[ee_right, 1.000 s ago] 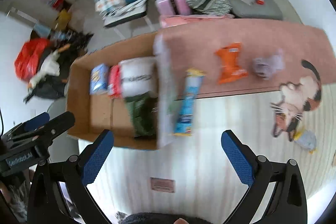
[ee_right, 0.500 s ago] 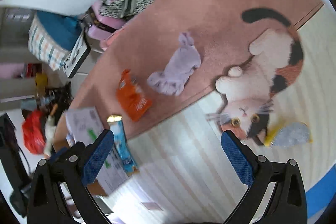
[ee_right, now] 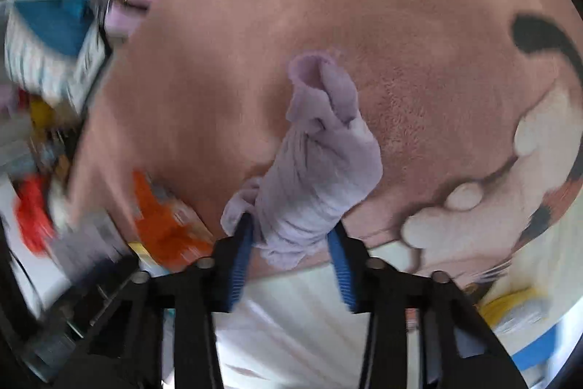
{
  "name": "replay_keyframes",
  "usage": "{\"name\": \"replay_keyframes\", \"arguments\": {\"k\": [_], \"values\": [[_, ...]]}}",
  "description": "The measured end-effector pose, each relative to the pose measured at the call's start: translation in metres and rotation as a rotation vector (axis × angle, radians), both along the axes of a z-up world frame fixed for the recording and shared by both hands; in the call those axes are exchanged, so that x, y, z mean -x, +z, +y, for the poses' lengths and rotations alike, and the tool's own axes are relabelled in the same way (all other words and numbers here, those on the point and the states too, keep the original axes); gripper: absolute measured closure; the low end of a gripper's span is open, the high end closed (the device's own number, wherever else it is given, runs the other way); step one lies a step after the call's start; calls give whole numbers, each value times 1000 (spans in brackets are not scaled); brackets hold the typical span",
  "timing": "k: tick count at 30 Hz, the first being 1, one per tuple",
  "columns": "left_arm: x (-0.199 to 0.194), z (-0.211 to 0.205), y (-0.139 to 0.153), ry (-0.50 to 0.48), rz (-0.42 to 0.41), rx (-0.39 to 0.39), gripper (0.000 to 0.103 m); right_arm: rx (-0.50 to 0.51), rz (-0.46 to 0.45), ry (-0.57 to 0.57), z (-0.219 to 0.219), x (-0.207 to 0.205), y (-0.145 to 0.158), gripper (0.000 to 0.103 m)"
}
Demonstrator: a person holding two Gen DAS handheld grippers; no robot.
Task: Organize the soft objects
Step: 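Grasp the orange snack bag with the left tool while the right tool grasps the lavender cloth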
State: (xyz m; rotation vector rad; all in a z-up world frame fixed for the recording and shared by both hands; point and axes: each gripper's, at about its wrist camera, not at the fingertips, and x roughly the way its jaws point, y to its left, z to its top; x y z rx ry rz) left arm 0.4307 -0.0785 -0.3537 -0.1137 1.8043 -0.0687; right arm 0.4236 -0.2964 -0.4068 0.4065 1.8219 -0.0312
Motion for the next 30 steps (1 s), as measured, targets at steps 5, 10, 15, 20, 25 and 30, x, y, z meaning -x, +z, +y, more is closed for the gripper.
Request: {"name": "replay_keyframes", "arguments": {"k": [5, 10, 15, 20, 25, 30], "values": [[-7, -22, -21, -25, 45, 43, 9, 125, -4, 205, 7, -2, 10, 66], [-13, -41, -41, -35, 74, 47, 44, 89, -20, 102, -7, -12, 4, 46], [-13, -54, -45, -81, 41, -14, 61, 35, -30, -26, -11, -19, -11, 46], [-9, -58, -40, -88, 2, -23, 68, 53, -59, -64, -9, -18, -18, 68], [5, -52, -11, -96, -62, -7, 73, 59, -90, -1, 1, -13, 1, 70], [28, -24, 51, -94, -156, 71, 73, 23, -161, 97, 41, -4, 55, 70]]}}
